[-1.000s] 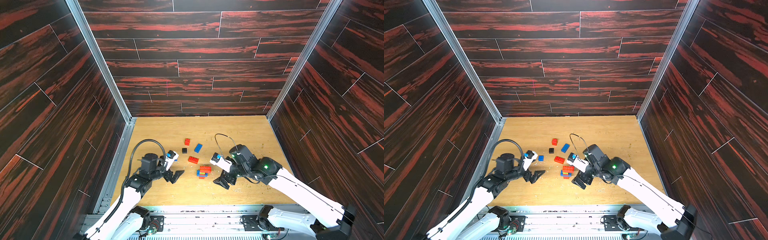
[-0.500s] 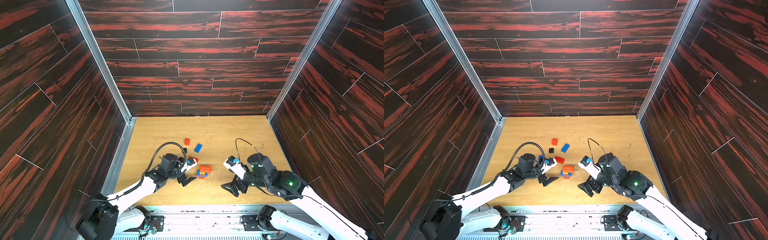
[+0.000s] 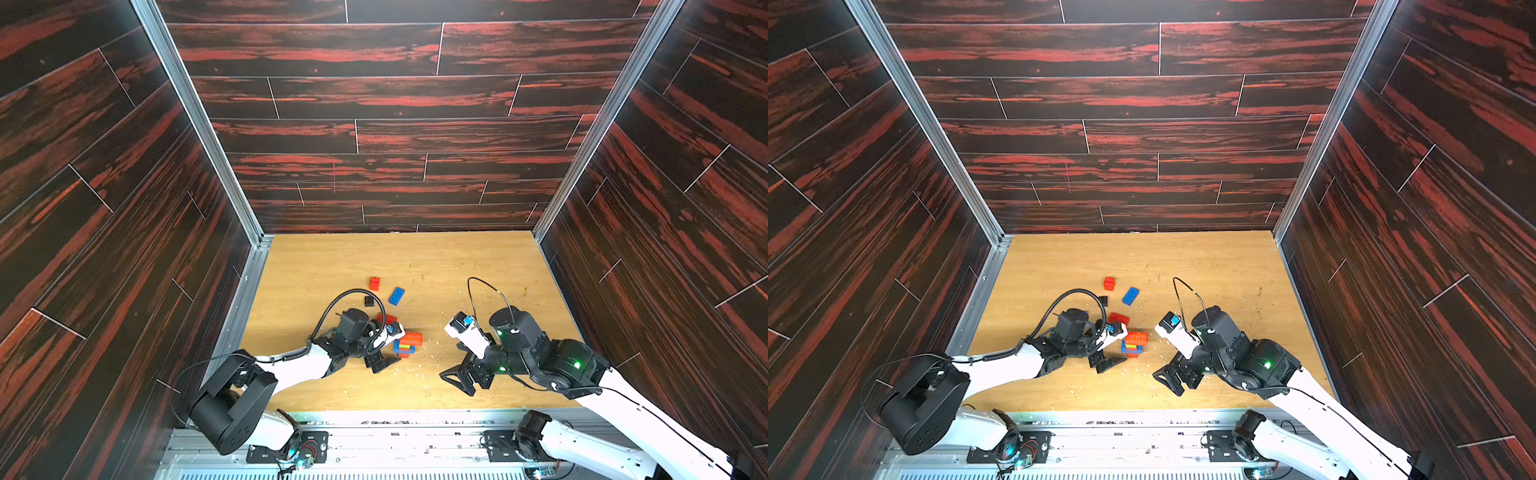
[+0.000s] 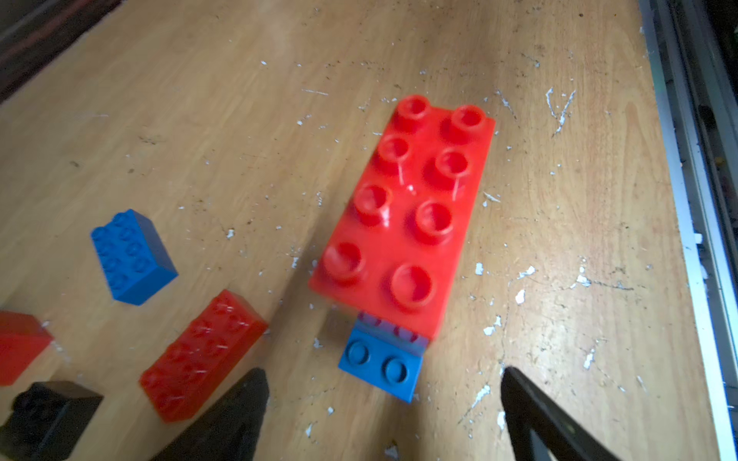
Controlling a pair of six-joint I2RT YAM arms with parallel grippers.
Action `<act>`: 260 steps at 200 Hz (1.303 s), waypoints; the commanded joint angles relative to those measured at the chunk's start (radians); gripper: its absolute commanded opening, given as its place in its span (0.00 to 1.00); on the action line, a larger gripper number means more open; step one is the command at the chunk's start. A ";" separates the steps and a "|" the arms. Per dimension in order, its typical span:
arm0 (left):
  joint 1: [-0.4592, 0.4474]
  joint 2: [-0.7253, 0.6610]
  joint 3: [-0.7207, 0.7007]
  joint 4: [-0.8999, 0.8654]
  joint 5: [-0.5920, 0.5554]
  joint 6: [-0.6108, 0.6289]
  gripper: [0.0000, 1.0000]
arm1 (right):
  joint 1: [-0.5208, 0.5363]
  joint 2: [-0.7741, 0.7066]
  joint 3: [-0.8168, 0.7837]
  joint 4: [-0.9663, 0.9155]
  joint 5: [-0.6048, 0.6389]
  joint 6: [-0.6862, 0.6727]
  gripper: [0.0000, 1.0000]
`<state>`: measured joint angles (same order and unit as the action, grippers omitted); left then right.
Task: Assemble the letter f with lego
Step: Pick up the lego brick from the center of the board.
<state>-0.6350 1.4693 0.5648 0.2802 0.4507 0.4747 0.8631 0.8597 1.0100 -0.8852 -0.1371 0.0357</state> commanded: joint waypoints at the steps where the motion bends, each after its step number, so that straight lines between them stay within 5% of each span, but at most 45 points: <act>1: -0.009 0.036 0.028 0.058 0.018 0.013 0.93 | 0.005 0.005 0.023 -0.020 0.012 0.014 0.98; 58: -0.020 0.094 0.020 0.191 -0.030 0.012 0.92 | 0.005 0.018 0.019 -0.031 0.024 0.020 0.98; 132: -0.024 0.107 0.026 0.167 0.018 0.020 0.63 | 0.005 0.051 0.020 -0.034 0.021 0.017 0.98; 260: -0.027 0.073 -0.003 0.110 0.048 0.030 0.38 | 0.005 0.071 0.036 -0.053 0.019 0.018 0.98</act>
<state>-0.6567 1.5703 0.5667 0.4114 0.4850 0.4938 0.8639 0.9249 1.0161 -0.9169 -0.1162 0.0483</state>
